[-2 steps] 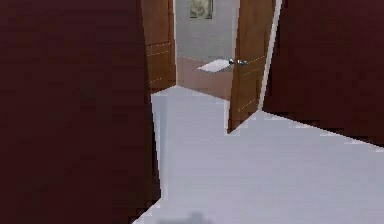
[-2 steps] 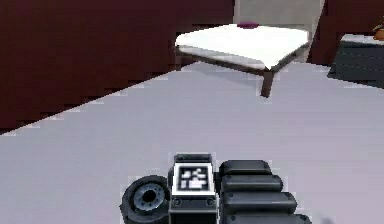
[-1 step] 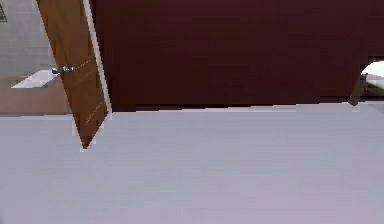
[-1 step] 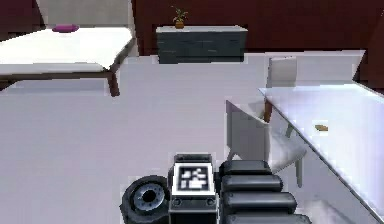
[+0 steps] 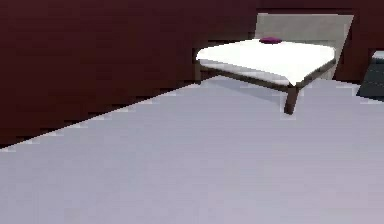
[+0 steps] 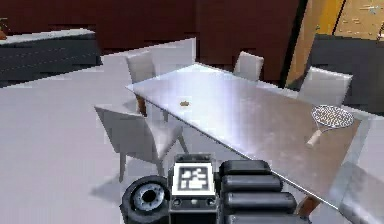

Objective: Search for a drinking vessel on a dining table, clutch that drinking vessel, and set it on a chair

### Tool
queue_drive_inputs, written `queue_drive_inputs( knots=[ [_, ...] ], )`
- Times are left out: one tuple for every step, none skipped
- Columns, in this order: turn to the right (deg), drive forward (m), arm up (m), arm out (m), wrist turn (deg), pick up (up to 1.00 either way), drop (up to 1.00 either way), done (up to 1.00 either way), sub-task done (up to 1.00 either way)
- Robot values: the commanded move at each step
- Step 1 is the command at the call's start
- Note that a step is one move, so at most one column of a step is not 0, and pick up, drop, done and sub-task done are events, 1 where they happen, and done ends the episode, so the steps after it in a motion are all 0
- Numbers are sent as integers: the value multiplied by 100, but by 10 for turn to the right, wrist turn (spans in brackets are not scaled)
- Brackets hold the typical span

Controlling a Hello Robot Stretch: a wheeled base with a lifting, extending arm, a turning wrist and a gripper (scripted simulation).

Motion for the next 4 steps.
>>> queue_drive_inputs(
  knots=[
    [0, 30, 0, 0, 0, 0, 0, 0, 0],
    [420, 0, 0, 0, 0, 0, 0, 0, 0],
    [0, 100, 0, 0, 0, 0, 0, 0, 0],
    [30, 0, 0, 0, 0, 0, 0, 0, 0]
  ],
)
